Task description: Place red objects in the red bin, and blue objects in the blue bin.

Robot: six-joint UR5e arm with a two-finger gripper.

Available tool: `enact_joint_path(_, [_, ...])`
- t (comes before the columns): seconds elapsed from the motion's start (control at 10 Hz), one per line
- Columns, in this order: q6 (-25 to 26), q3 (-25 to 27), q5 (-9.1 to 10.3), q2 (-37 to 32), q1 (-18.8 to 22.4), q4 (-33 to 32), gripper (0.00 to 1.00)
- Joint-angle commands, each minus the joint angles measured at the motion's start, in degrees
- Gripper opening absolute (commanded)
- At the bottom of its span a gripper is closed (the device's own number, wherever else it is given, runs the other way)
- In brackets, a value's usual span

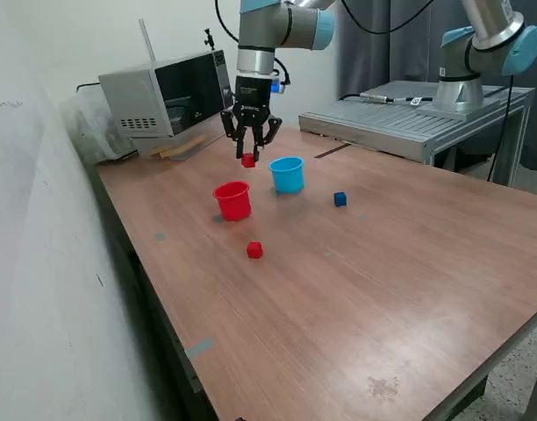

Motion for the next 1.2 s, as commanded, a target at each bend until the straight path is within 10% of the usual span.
enact_joint_path(0.0, [4.7,-1.6,-1.83,0.9,-2.9,0.4,0.0])
enact_joint_path(1.1, [7.6,-9.0,-1.92,10.2,-5.6,0.4,0.0])
